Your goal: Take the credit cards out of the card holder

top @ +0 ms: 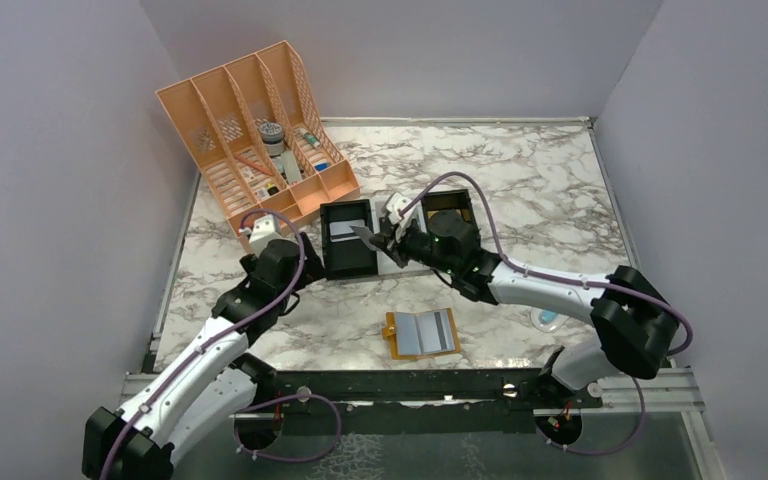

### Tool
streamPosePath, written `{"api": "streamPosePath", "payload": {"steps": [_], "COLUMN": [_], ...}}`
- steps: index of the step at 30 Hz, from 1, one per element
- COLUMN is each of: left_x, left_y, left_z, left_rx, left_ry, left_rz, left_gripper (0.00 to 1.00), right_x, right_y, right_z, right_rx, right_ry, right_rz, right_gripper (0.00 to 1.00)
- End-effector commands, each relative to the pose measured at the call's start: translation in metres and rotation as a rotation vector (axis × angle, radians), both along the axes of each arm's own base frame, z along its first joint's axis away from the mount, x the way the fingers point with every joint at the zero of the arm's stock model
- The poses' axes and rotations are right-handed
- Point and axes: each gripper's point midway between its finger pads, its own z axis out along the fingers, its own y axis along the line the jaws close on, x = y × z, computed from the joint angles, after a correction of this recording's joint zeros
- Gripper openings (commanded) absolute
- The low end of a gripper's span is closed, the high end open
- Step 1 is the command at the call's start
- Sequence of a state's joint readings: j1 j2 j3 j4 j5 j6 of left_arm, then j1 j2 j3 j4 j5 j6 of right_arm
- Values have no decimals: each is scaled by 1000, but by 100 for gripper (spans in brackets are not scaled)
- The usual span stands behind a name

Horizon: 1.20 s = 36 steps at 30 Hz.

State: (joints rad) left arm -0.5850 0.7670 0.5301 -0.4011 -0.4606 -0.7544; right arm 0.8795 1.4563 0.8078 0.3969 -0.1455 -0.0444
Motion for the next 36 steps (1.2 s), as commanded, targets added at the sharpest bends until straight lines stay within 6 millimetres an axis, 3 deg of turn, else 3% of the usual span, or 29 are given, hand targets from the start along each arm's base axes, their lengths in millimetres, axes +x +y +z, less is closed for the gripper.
{"api": "streamPosePath", "payload": {"steps": [1, 6, 13, 20, 30, 36], "left_x": [-1, -5, -13, -13, -12, -11], "left_y": [19, 46, 64, 65, 66, 67], "left_z": [-13, -8, 5, 7, 8, 9], "left_rx": [-51, -76, -108, -107, -92, -91], "left_ry": [48, 10, -85, -99, -100, -105], "left_rz": [33, 153, 257, 253, 251, 255], "left_gripper": [99, 99, 99, 99, 99, 99], "right_x": [13, 26, 49, 78, 101, 113], "right_y": [22, 43, 61, 62, 59, 68], "right_z": [22, 17, -23, -49, -82, -90], "right_rx": [-25, -85, -324, -483, -681, -747], "right_ry": [-185, -223, -327, -394, -468, -514], "right_rz": [36, 48, 28, -39, -49, -38], "right_gripper": [1, 1, 1, 1, 1, 1]}}
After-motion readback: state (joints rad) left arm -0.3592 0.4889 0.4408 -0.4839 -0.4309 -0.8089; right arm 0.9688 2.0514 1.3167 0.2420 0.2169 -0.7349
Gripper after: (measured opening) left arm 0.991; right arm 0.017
